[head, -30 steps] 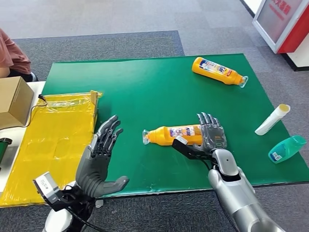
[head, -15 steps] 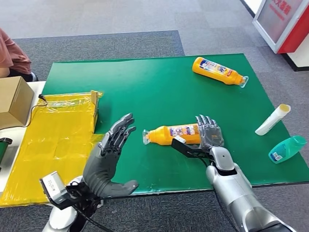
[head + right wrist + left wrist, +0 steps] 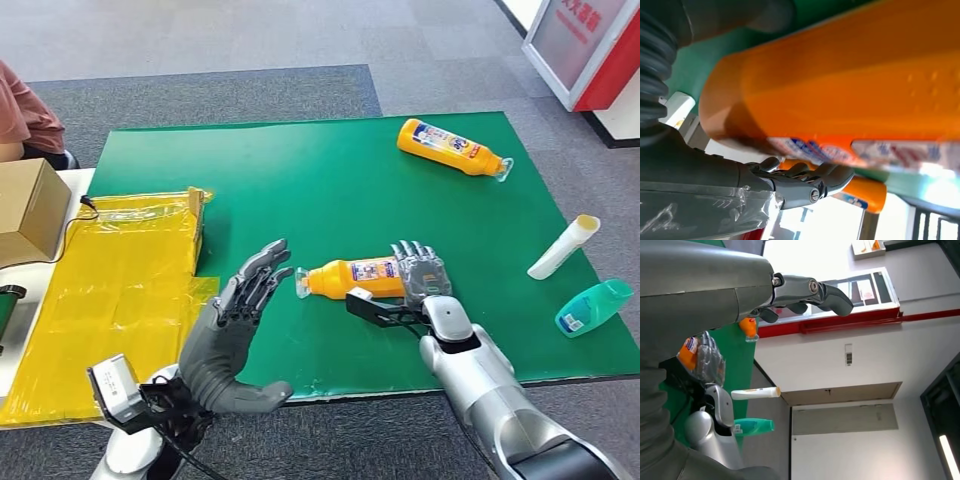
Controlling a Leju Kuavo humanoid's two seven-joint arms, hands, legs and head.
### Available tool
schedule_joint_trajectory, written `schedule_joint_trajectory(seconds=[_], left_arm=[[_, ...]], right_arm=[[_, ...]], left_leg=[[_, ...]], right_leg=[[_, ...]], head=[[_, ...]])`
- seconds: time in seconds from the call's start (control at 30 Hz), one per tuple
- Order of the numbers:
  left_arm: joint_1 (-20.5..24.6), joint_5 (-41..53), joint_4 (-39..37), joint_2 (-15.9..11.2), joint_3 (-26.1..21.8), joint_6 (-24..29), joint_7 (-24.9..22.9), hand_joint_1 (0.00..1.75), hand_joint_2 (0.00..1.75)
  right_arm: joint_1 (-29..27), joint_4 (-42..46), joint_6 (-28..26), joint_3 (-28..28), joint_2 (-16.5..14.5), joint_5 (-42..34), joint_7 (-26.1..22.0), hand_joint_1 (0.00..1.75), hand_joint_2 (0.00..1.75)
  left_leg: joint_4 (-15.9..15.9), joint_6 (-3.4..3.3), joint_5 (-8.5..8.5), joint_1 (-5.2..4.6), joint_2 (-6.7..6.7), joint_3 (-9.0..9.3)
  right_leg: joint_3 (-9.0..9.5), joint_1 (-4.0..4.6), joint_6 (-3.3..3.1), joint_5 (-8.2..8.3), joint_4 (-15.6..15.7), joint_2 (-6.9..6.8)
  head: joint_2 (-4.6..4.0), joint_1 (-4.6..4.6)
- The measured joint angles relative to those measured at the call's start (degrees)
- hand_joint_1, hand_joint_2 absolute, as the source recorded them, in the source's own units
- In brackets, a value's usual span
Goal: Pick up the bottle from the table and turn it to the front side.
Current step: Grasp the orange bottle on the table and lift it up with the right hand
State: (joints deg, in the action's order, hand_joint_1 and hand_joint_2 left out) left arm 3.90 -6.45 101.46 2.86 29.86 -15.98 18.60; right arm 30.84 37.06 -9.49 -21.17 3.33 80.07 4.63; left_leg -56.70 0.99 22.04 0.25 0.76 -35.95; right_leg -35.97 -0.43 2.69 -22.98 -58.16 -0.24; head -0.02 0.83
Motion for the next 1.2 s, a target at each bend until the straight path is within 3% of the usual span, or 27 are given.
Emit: schedule_joint_trajectory(seconds=[0.6,0.67,0.8,0.9,1.07,1.2], left_arm=[[-0.7,0.5,0.0,-0.3,-0.5,0.0,0.0,0.0,1.75],[-0.7,0.7,0.0,-0.6,-1.1,0.4,0.0,0.0,1.75],[-1.3,-1.2,0.0,-1.1,-3.3,0.6,0.0,0.0,1.75],[-1.7,-2.9,-0.3,-1.7,-4.7,0.8,0.0,0.0,1.75],[-1.9,-3.9,-1.1,-2.3,-6.1,1.7,0.3,0.0,1.75],[-2.0,-5.3,-1.6,-2.7,-6.3,1.8,0.8,0.0,1.75]], right_arm=[[-0.2,-0.2,-2.2,-0.8,0.0,-4.1,-1.6,1.75,1.75],[-1.2,2.0,-1.6,0.2,-0.2,-10.6,-4.6,1.75,1.75],[-5.1,11.6,5.4,5.0,-2.0,-38.1,-13.4,1.75,1.75],[-7.8,19.6,9.8,8.0,-3.5,-54.4,-16.1,1.75,1.75],[-10.7,27.9,11.9,10.9,-4.3,-66.5,-18.2,1.75,1.75],[-12.8,34.7,11.2,12.6,-4.5,-81.0,-19.2,1.75,1.75]], left_leg=[[0.0,-0.02,-0.02,-0.02,0.0,0.0],[0.0,-0.02,-0.02,-0.01,0.0,-0.01],[0.0,0.01,-0.03,-0.01,0.0,-0.03],[0.0,0.02,-0.03,0.01,-0.02,-0.06],[0.0,-0.02,0.0,-0.03,-0.02,-0.09],[0.0,-0.05,0.03,-0.09,-0.03,-0.11]], right_leg=[[-0.01,0.0,0.01,0.02,0.0,0.0],[0.0,0.0,0.0,0.02,0.0,0.0],[-0.06,0.01,-0.02,0.0,0.0,-0.01],[-0.08,0.02,-0.01,-0.05,0.0,-0.02],[-0.07,-0.01,0.02,-0.07,0.0,-0.03],[-0.09,-0.07,0.04,-0.08,0.0,-0.03]], head=[[0.0,0.0],[0.0,0.01],[0.0,-0.01],[0.0,-0.01],[0.0,0.01],[0.0,0.01]])
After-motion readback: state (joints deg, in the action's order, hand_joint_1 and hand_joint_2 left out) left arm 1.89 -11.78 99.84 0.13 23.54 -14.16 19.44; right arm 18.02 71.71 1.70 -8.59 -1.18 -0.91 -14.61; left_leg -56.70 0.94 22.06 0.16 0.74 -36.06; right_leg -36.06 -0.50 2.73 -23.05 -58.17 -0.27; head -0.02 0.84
